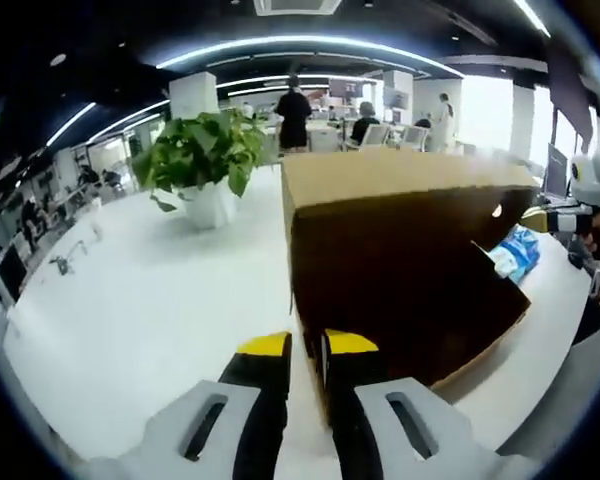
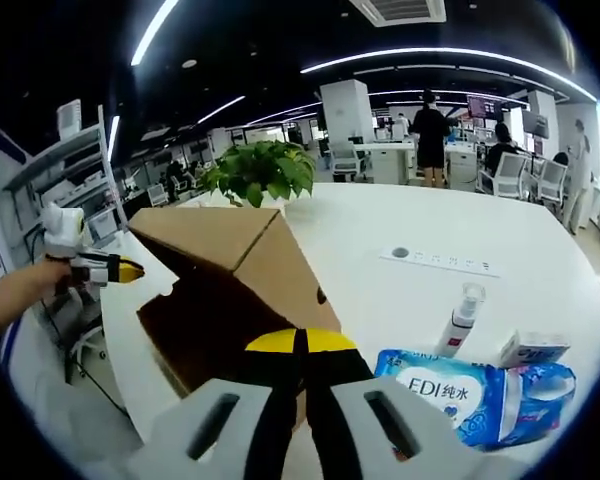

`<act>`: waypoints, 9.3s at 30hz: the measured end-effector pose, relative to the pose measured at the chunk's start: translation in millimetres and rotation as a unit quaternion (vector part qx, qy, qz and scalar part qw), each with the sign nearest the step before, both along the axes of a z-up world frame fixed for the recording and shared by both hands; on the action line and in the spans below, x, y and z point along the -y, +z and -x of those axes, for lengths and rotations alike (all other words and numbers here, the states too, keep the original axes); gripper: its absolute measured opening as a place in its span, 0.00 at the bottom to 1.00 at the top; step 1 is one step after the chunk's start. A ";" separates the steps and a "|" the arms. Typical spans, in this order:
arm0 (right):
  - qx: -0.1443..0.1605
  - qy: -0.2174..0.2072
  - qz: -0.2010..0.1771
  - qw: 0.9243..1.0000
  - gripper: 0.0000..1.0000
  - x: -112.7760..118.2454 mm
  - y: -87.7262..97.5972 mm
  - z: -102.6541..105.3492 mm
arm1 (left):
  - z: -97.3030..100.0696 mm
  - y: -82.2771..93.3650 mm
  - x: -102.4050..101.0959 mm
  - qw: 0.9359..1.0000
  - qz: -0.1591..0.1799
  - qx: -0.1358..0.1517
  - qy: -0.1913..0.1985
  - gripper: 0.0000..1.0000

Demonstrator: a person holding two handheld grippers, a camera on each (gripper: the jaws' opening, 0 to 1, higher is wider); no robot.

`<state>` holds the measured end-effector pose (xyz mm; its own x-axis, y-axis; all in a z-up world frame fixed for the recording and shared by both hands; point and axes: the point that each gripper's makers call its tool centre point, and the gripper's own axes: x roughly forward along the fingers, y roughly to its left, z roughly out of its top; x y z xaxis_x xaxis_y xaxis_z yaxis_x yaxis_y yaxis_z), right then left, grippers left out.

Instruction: Operate the shoe box by opening the lid, removing the specified soft item, and placing it in the target area until the item is outside and the box remains undamaged.

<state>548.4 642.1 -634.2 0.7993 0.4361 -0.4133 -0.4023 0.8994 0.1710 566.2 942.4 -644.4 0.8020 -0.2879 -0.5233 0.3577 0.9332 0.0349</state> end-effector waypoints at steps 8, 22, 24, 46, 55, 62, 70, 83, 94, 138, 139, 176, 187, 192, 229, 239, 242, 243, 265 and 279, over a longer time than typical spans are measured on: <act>-0.005 0.001 0.001 1.000 0.00 -0.2 -4.5 3.6 | -10.0 21.2 3.1 0.999 -0.003 0.037 -0.007 0.07; -0.019 0.006 0.002 1.000 0.00 -2.4 -15.1 11.4 | -9.0 21.3 -2.1 0.999 -0.014 0.044 -0.011 0.00; -0.019 0.006 0.003 1.000 0.00 -2.7 -16.6 12.4 | -7.1 19.6 -2.2 0.999 -0.018 0.043 -0.013 0.00; 0.040 0.060 0.083 0.994 0.09 -9.6 -17.9 25.8 | 9.0 5.2 -2.3 0.999 -0.022 0.025 -0.016 0.00; 0.054 0.091 0.097 0.990 0.14 -18.3 -17.9 30.0 | 20.5 -6.0 -0.9 0.999 -0.031 0.013 -0.027 0.00; 0.060 0.111 0.107 0.986 0.18 -23.2 -21.7 35.7 | 25.9 -10.9 -0.8 0.999 -0.032 0.010 -0.033 0.00; 0.055 0.137 0.095 0.985 0.27 -30.4 -28.0 46.2 | 34.1 -19.8 5.6 0.997 -0.045 0.009 -0.066 0.10; 0.032 0.152 0.086 0.984 0.34 -34.6 -42.1 55.9 | 43.4 -39.7 10.4 0.995 -0.050 -0.016 -0.089 0.16; 0.014 0.167 0.089 0.982 0.38 -38.4 -55.6 63.0 | 49.9 -58.7 12.7 0.992 -0.056 -0.045 -0.101 0.21; -0.002 0.174 0.092 0.980 0.37 -39.7 -66.7 68.7 | 56.1 -70.9 17.3 0.987 -0.060 -0.071 -0.132 0.34; -0.004 0.174 0.091 0.981 0.37 -39.7 -67.7 68.9 | 56.1 -71.8 17.3 0.987 -0.059 -0.073 -0.131 0.34; -0.013 0.175 0.085 0.981 0.35 -36.7 -70.0 68.7 | 60.3 -65.4 12.0 0.988 -0.023 -0.081 -0.129 0.36; -0.022 0.171 0.079 0.982 0.31 -38.8 -75.4 68.3 | 61.2 -72.4 18.1 0.986 -0.013 -0.088 -0.140 0.38; -0.027 0.172 0.082 0.981 0.31 -39.1 -79.2 68.5 | 60.1 -75.8 17.7 0.986 -0.008 -0.093 -0.135 0.37; -0.031 0.162 0.091 0.982 0.30 -24.4 -85.0 27.9 | 15.4 -83.0 34.7 0.985 -0.019 -0.108 -0.136 0.37; -0.032 0.152 0.088 0.984 0.31 -14.6 -85.0 10.5 | -2.6 -83.3 43.5 0.984 -0.019 -0.107 -0.138 0.37; -0.033 0.152 0.090 0.984 0.31 -12.0 -85.0 4.9 | -5.8 -82.9 46.1 0.985 -0.017 -0.106 -0.137 0.37; -0.033 0.152 0.090 0.984 0.31 -11.5 -85.0 3.7 | -6.8 -83.0 46.6 0.985 -0.017 -0.107 -0.137 0.37; -0.043 0.133 0.085 0.986 0.31 -3.3 -88.2 -7.1 | -23.0 -87.0 54.8 0.981 -0.024 -0.117 -0.154 0.36; -0.048 0.126 0.090 0.987 0.27 1.5 -93.3 -2.7 | -23.7 -86.5 57.3 0.981 -0.019 -0.112 -0.157 0.37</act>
<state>551.1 640.5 -727.5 0.6290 0.5287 -0.5700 -0.6065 0.7924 0.0656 589.9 885.1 -730.9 0.5404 -0.4797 -0.6912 0.6302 0.7751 -0.0452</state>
